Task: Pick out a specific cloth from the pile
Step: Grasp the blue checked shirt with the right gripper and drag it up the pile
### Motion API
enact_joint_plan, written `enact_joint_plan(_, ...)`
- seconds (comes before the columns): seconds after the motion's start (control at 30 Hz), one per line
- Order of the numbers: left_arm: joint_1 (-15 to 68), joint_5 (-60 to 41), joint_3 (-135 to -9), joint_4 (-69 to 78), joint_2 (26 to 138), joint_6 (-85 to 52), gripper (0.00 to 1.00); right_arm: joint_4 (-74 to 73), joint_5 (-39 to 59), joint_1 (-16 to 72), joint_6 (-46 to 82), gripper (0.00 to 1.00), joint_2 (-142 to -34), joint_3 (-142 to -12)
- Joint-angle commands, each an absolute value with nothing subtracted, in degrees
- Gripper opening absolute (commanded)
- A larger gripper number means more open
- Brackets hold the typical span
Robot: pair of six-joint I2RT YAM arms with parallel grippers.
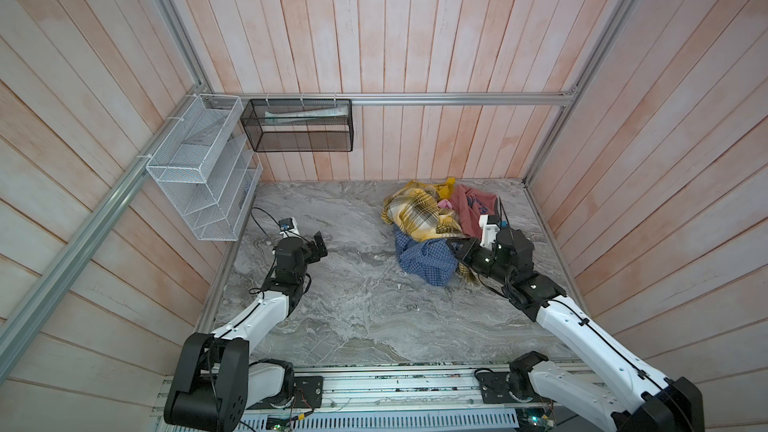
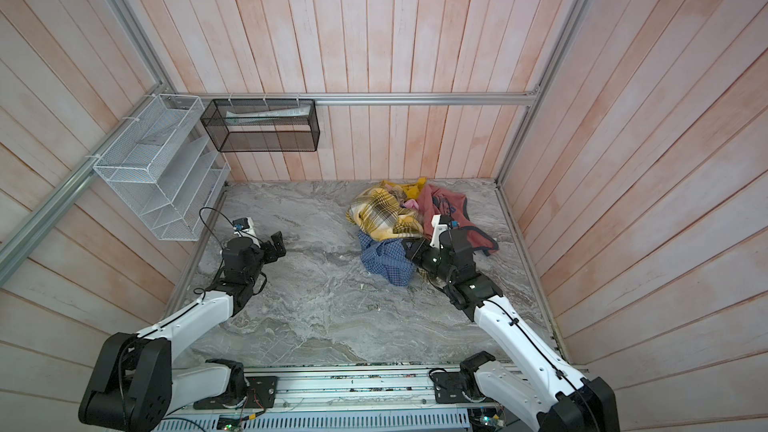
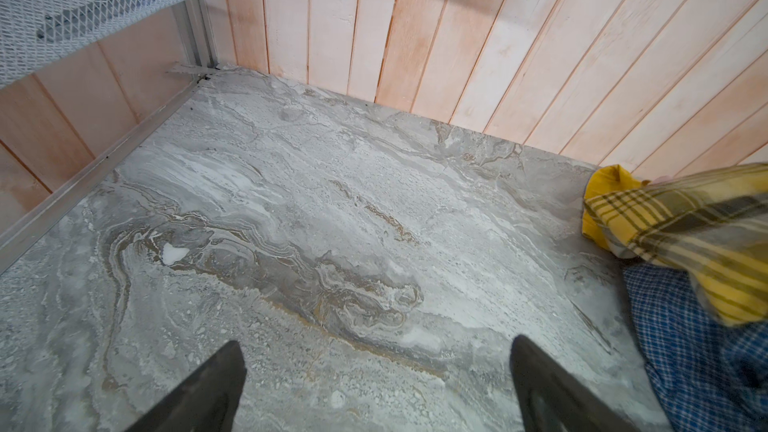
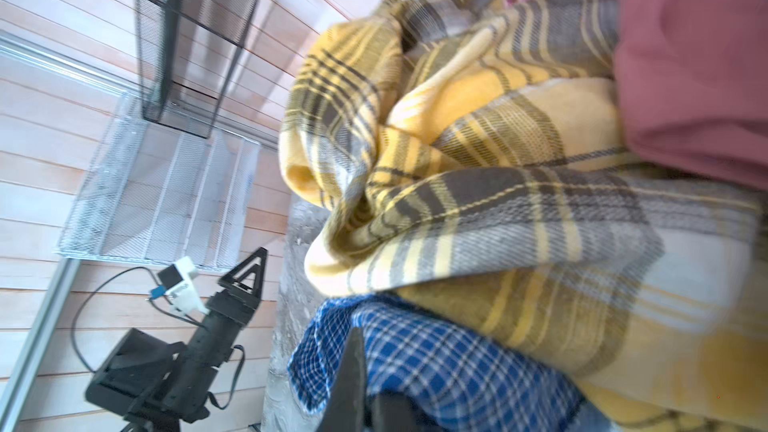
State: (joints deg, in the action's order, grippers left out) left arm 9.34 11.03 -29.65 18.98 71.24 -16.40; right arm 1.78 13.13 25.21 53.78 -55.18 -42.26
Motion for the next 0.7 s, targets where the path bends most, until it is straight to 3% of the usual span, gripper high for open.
enact_joint_plan(0.0,10.8,11.9,-31.9,17.9,72.0,-13.8,1.00,2.4,12.7,25.5,51.4,0.00,-53.6,-45.7)
enact_joint_plan(0.43,13.6,12.4,-34.0,17.4,73.8,-12.4,1.00,3.9,8.3,25.5,46.8,0.00,-47.1,-52.1)
enact_joint_plan(0.67,14.5,12.4,-34.6,17.1,74.0,-11.0,1.00,6.4,7.2,25.5,41.1,0.00,-48.6,-60.0)
